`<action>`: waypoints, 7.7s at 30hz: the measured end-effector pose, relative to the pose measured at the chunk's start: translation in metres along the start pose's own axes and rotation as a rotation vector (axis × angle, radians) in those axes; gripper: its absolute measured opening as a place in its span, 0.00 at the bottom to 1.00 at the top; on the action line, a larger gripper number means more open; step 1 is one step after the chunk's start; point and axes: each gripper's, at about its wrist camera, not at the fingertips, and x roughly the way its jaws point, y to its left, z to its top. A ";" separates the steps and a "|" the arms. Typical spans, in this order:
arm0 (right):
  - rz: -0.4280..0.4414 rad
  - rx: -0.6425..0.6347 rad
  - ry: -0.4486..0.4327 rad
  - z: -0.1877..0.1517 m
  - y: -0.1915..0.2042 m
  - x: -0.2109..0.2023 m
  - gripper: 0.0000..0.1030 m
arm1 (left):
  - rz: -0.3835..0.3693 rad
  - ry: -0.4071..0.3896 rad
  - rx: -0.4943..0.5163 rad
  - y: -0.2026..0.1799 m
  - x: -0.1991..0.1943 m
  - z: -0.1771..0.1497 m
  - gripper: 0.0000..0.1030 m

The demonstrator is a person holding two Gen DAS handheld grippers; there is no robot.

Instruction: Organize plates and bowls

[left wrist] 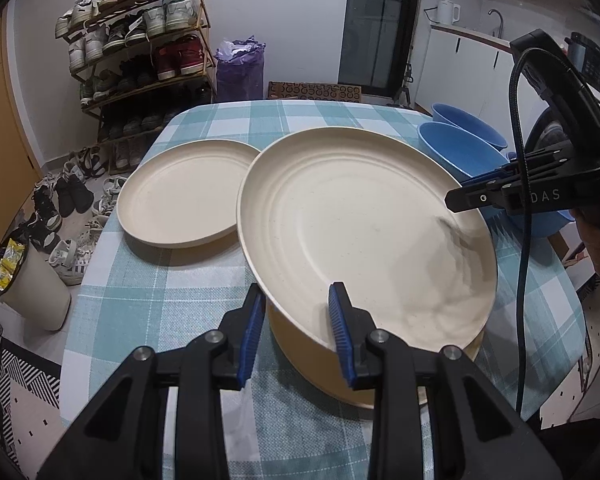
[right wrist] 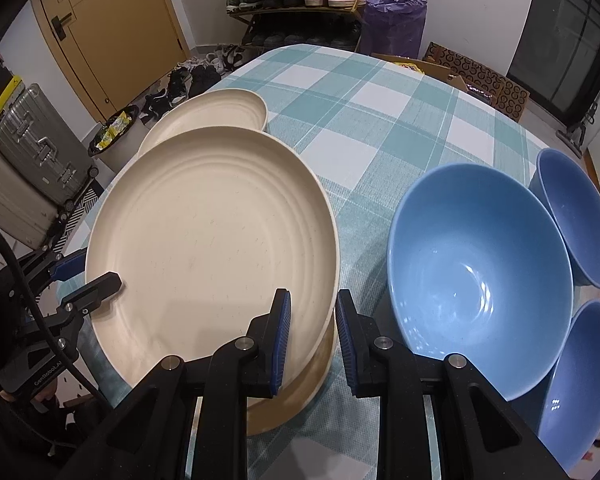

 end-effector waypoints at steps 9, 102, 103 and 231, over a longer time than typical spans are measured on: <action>-0.001 0.017 0.026 -0.021 -0.002 0.009 0.23 | -0.008 0.017 0.022 -0.004 0.006 -0.008 0.30; 0.119 -0.072 -0.128 -0.027 0.025 0.008 0.99 | -0.019 -0.036 -0.069 0.021 0.016 0.000 0.95; 0.128 -0.073 -0.157 -0.026 0.024 0.005 0.99 | -0.018 -0.041 -0.069 0.021 0.016 0.001 0.95; 0.243 -0.015 -0.050 0.151 0.058 0.141 0.61 | 0.111 0.103 -0.366 0.184 0.119 0.059 0.46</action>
